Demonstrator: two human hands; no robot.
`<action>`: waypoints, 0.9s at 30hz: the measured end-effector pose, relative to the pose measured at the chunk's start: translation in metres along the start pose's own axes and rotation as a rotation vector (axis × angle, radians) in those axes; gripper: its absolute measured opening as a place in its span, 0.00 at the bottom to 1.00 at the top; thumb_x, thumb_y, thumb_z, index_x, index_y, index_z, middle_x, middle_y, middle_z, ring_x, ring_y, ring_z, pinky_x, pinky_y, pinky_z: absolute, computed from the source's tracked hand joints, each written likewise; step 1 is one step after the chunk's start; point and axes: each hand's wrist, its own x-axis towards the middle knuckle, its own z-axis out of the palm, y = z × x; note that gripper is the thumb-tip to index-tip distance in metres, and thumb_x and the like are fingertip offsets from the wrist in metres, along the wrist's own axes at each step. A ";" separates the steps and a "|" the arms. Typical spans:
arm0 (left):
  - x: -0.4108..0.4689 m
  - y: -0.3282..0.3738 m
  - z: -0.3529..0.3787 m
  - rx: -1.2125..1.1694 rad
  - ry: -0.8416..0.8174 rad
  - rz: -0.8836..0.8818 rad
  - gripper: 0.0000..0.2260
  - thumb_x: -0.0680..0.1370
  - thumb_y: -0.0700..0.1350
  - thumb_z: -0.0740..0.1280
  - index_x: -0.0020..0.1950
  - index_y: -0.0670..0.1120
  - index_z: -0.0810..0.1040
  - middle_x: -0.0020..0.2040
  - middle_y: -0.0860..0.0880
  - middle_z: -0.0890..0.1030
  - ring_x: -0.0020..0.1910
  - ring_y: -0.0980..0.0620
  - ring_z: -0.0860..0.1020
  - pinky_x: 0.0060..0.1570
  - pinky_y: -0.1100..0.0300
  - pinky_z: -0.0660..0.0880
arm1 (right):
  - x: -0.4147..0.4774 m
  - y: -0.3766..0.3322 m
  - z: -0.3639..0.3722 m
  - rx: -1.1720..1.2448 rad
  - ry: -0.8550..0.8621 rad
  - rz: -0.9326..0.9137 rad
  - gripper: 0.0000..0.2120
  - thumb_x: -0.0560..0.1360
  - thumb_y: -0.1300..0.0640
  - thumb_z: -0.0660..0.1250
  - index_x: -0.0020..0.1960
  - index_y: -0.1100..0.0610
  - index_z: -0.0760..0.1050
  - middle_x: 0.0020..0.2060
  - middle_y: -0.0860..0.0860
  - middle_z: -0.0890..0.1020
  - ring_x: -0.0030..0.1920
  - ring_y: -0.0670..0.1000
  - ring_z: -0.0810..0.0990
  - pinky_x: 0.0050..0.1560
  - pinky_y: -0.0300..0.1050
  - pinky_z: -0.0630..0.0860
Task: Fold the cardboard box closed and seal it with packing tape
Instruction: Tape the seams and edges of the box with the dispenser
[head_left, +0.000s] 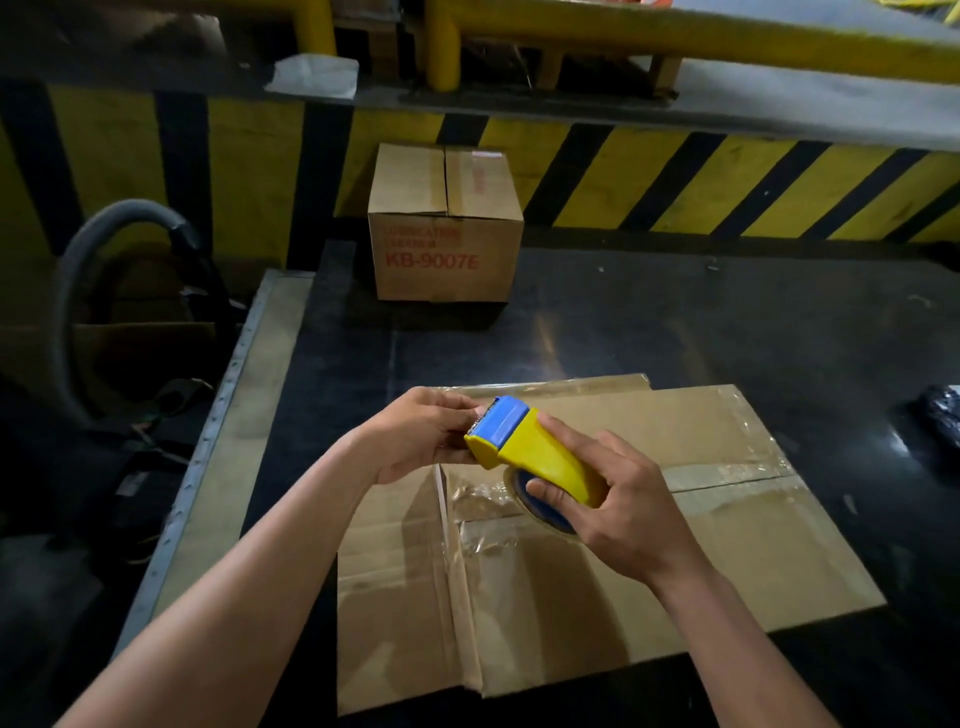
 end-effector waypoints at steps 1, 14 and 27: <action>0.001 0.000 -0.002 0.060 0.001 0.010 0.10 0.83 0.42 0.65 0.60 0.38 0.81 0.45 0.43 0.86 0.42 0.50 0.86 0.42 0.58 0.84 | 0.000 -0.001 0.002 0.001 -0.005 0.001 0.34 0.71 0.27 0.61 0.74 0.35 0.63 0.43 0.46 0.73 0.42 0.46 0.73 0.37 0.35 0.73; 0.015 -0.001 -0.024 0.320 -0.004 0.057 0.06 0.81 0.38 0.68 0.54 0.40 0.84 0.47 0.39 0.86 0.45 0.45 0.86 0.46 0.55 0.84 | 0.003 -0.014 0.008 -0.015 -0.057 0.064 0.34 0.71 0.28 0.63 0.74 0.32 0.60 0.43 0.45 0.73 0.42 0.45 0.73 0.38 0.38 0.75; 0.068 0.033 -0.053 0.780 0.087 0.243 0.01 0.78 0.37 0.73 0.46 0.41 0.85 0.39 0.45 0.87 0.35 0.54 0.83 0.37 0.61 0.81 | -0.016 -0.063 0.032 -0.108 0.017 0.349 0.32 0.75 0.36 0.64 0.76 0.40 0.61 0.43 0.48 0.74 0.46 0.48 0.74 0.50 0.39 0.70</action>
